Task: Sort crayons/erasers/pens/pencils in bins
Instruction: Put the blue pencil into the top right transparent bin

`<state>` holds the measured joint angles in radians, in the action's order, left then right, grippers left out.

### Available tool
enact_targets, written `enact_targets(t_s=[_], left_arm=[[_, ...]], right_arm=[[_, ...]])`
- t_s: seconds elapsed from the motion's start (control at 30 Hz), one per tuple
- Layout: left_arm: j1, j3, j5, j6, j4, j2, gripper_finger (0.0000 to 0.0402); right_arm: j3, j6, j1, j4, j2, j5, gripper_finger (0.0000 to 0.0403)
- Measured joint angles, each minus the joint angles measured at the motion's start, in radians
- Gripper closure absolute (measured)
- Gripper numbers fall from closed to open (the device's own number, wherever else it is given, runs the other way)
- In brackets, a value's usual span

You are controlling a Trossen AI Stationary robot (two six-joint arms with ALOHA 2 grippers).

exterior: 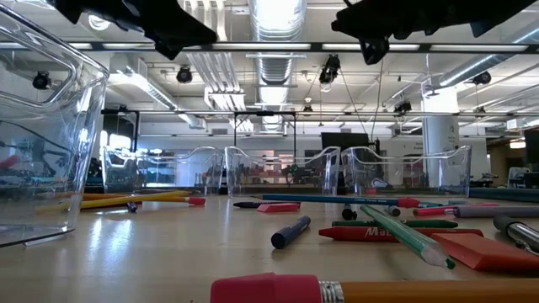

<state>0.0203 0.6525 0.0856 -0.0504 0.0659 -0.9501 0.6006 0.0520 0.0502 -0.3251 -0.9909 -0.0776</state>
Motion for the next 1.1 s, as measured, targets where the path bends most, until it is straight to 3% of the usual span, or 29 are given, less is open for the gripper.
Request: enact_targets(t_s=[0.2, 0.63, 1.1], left_arm=[[-0.015, -0.097, 0.001, 0.098, 0.110, -0.003, 0.0368], [-0.014, -0.135, 0.000, 0.098, 0.215, -0.003, 0.0368], [-0.016, -0.157, -0.006, 0.123, 0.206, -0.003, 0.0368]], right_arm=[[0.000, 0.076, 0.005, 0.109, 0.000, -0.004, 0.0308], [-0.001, 0.175, 0.005, 0.076, -0.187, -0.004, 0.0177], [0.000, 0.198, 0.069, -0.076, -0.416, -0.008, 0.0179]])
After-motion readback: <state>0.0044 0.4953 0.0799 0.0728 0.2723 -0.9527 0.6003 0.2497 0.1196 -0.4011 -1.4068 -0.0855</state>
